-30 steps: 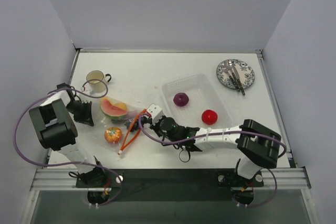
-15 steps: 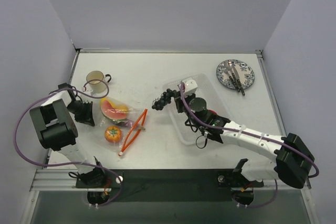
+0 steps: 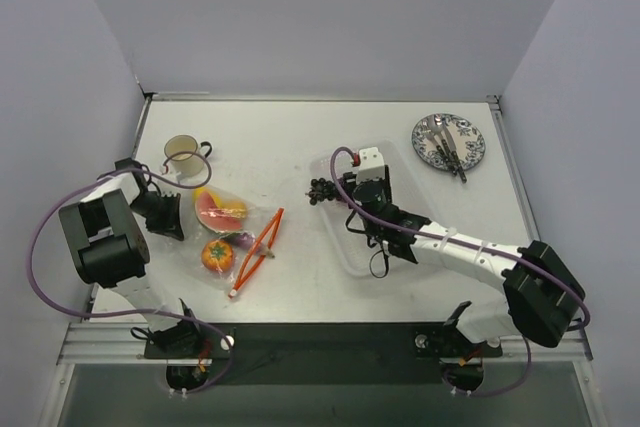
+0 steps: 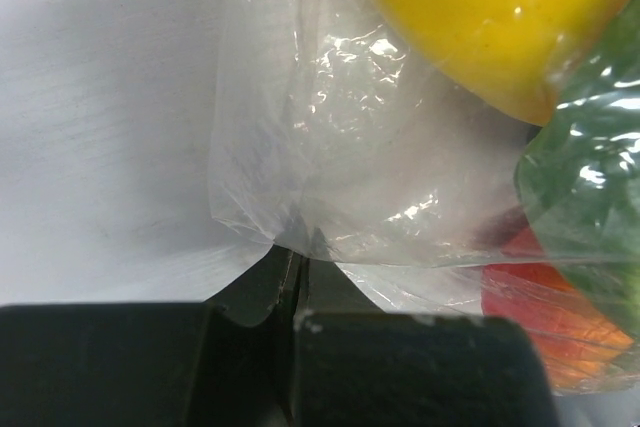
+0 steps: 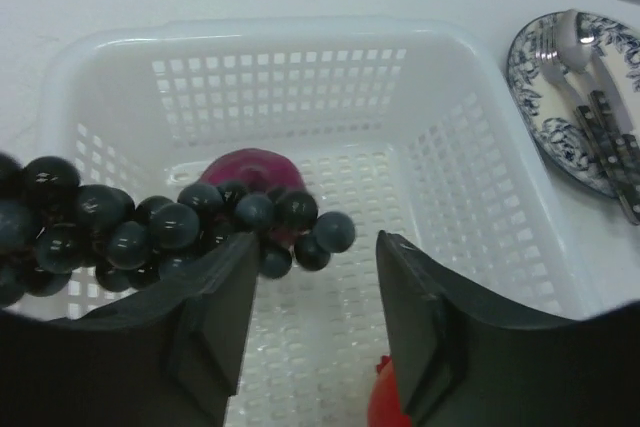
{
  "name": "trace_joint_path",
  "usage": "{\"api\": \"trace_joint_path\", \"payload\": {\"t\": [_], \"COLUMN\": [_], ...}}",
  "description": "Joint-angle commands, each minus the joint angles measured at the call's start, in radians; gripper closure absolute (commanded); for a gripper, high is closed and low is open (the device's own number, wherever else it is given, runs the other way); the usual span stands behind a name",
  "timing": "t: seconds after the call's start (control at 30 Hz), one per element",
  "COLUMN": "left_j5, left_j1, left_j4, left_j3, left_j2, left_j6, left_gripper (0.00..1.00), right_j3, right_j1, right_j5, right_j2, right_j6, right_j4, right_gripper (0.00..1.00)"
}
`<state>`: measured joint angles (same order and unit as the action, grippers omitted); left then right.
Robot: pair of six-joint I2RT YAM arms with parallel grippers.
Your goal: Open the zip-top bag and remove the fake food
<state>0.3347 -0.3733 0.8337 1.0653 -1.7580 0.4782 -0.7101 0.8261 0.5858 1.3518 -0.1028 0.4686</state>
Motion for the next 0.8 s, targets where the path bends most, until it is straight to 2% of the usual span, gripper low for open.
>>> {"api": "trace_joint_path", "payload": {"t": [0.0, 0.03, 0.1, 0.17, 0.27, 0.37, 0.43, 0.5, 0.57, 0.63, 0.67, 0.73, 0.77], "left_j5": [0.032, 0.032, 0.030, 0.030, 0.030, 0.030, 0.033, 0.036, 0.036, 0.036, 0.036, 0.038, 0.036], "left_j1": [0.008, 0.007, 0.008, 0.011, 0.010, 0.010, 0.010, 0.010, 0.014, 0.017, 0.019, 0.019, 0.020], "left_j4": [-0.019, -0.018, -0.019, -0.019, -0.025, -0.027, -0.025, -0.024, -0.022, -0.022, -0.024, -0.024, -0.025], "left_j3": [-0.002, -0.002, -0.002, -0.002, -0.005, -0.001, 0.001, 0.004, 0.002, 0.004, 0.002, 0.004, 0.002], "left_j2": [0.029, 0.034, 0.032, 0.029, 0.022, 0.014, 0.014, 0.017, 0.018, 0.022, 0.022, 0.023, 0.023], "left_j6": [-0.006, -0.006, -0.006, -0.006, -0.006, -0.010, -0.012, -0.015, -0.015, -0.018, -0.018, -0.020, -0.018], "left_gripper": [1.00, 1.00, 1.00, 1.00, 1.00, 1.00, 1.00, 1.00, 1.00, 1.00, 1.00, 1.00, 1.00], "right_j3": [-0.065, -0.065, -0.051, -0.032, -0.037, -0.055, -0.046, -0.051, -0.029, -0.035, -0.049, -0.092, -0.136], "right_j1": [0.014, 0.021, 0.056, 0.109, 0.224, 0.287, 0.315, 0.320, 0.321, 0.318, 0.317, 0.315, 0.314], "right_j5": [0.117, 0.143, 0.190, 0.203, 0.107, -0.165, -0.344, -0.401, -0.463, -0.523, -0.544, -0.572, -0.577], "right_j2": [-0.028, -0.039, -0.084, -0.112, -0.132, -0.111, -0.062, 0.027, 0.128, 0.196, 0.257, 0.314, 0.366], "right_j6": [0.034, 0.044, 0.087, 0.201, 0.272, 0.218, 0.201, 0.152, 0.131, 0.117, 0.103, 0.079, 0.063], "right_j4": [-0.036, -0.035, -0.002, 0.077, 0.073, 0.015, 0.039, 0.067, 0.183, 0.275, 0.284, 0.286, 0.286], "right_gripper": [0.35, 0.23, 0.05, 0.00, 0.00, 0.00, 0.00, 0.03, 0.05, 0.11, 0.18, 0.24, 0.31]}}
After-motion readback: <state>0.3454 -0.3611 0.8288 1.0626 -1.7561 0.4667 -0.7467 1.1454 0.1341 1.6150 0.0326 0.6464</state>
